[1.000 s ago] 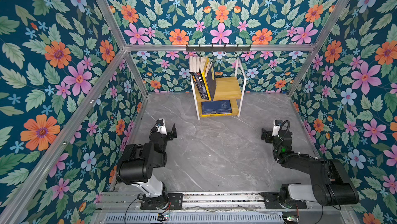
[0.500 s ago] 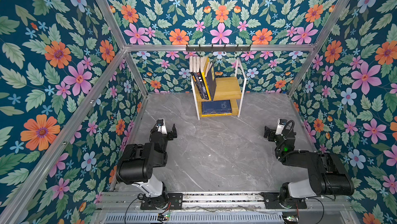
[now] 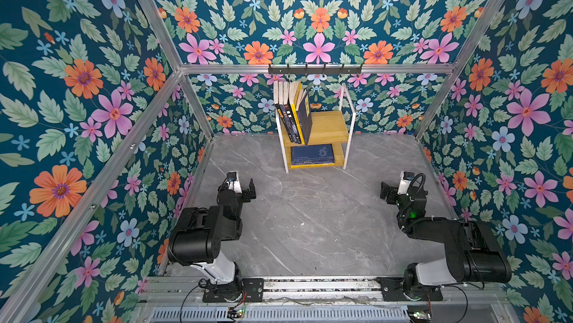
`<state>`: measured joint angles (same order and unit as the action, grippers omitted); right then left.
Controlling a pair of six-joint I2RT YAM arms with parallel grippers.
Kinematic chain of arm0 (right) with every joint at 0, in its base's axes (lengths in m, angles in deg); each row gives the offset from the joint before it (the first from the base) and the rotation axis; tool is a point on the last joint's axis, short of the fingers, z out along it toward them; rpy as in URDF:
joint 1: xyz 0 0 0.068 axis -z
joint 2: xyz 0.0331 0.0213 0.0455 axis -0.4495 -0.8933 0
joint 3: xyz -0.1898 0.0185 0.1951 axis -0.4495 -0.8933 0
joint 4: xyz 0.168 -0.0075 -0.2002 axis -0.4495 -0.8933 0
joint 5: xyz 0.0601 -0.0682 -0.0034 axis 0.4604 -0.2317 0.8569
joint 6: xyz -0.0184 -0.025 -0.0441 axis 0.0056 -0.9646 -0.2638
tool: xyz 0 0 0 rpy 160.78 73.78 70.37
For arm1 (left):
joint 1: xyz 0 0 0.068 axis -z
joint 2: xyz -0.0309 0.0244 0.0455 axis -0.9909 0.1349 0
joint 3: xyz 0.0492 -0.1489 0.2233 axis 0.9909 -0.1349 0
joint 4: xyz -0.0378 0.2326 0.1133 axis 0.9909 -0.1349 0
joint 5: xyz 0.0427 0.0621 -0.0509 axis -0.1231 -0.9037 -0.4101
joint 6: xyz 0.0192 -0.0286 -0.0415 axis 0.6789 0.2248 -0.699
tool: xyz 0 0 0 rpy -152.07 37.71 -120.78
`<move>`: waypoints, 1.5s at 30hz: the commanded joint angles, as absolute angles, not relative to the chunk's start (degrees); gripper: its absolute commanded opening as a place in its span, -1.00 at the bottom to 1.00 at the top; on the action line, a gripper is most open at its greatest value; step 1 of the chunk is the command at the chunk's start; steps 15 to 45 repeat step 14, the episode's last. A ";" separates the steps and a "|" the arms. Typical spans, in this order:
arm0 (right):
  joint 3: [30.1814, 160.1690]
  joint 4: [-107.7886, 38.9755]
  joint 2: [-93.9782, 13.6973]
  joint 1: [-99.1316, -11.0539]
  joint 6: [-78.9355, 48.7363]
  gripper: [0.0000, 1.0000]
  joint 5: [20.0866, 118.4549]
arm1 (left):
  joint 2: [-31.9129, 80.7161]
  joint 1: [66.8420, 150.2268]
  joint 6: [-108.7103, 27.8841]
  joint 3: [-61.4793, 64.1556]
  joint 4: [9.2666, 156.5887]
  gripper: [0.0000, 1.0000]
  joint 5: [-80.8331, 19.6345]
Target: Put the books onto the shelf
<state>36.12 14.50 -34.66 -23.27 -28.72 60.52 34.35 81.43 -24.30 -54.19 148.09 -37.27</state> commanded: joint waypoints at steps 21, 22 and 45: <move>36.35 14.91 -34.52 -23.37 -28.75 0.97 60.75 | 33.75 81.37 -24.03 -57.54 154.78 1.00 -37.17; 36.35 14.91 -34.52 -23.37 -28.75 0.97 60.75 | 33.75 81.37 -24.03 -57.54 154.78 1.00 -37.17; 36.35 14.91 -34.52 -23.37 -28.75 0.97 60.75 | 33.75 81.37 -24.03 -57.54 154.78 1.00 -37.17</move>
